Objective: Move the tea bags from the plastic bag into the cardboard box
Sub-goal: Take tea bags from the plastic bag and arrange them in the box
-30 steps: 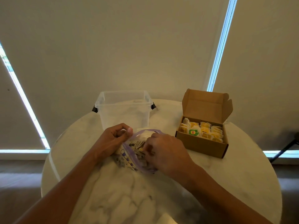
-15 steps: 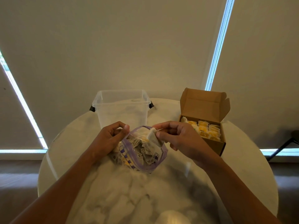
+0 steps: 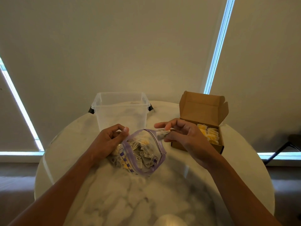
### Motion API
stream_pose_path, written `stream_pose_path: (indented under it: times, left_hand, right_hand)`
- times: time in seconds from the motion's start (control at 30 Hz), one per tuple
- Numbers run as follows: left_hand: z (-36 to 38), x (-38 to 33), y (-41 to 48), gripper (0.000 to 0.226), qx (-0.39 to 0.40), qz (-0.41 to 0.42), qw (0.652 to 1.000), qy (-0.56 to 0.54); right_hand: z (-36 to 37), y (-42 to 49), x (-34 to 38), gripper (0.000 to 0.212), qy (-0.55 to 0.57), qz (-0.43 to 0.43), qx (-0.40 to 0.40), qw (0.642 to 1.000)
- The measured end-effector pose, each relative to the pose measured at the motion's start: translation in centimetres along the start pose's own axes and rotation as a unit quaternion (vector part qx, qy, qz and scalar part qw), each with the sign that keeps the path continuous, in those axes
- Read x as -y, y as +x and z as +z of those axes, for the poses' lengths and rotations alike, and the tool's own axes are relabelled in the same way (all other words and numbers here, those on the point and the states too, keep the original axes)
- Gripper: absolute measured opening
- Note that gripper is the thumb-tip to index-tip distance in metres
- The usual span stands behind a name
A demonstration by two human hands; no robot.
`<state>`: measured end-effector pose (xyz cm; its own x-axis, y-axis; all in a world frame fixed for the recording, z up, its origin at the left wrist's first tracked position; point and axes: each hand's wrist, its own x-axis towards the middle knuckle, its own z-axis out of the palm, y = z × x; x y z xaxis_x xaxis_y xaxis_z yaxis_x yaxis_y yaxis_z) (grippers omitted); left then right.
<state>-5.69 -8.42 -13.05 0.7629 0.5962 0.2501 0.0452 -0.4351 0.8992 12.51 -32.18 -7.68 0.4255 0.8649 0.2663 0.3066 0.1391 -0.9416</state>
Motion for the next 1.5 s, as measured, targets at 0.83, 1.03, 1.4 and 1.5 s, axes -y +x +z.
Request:
stream_pose_path:
  times: [0.83,1.03,1.4,1.5]
  left_hand:
    - [0.5,0.7,0.3,0.025,-0.003,-0.001,0.999,-0.050]
    - [0.5,0.8,0.4,0.021,-0.010,0.005,0.998,-0.058]
    - [-0.1,0.8,0.2,0.032,-0.010,-0.003,1.000,-0.017]
    - [0.0,0.3,0.0,0.029,-0.012,-0.020,1.000,-0.021]
  right_hand:
    - [-7.5,1.0,-2.6,0.028,-0.221,-0.020,-0.228,0.948]
    - [-6.5,1.7,-2.7,0.022,-0.281,0.051,-0.149,0.947]
    - [-5.3,3.1,-2.7,0.017,-0.414,0.060,-0.112,0.901]
    - [-5.0,3.0,-2.3,0.017,-0.440,0.038,-0.135,0.887]
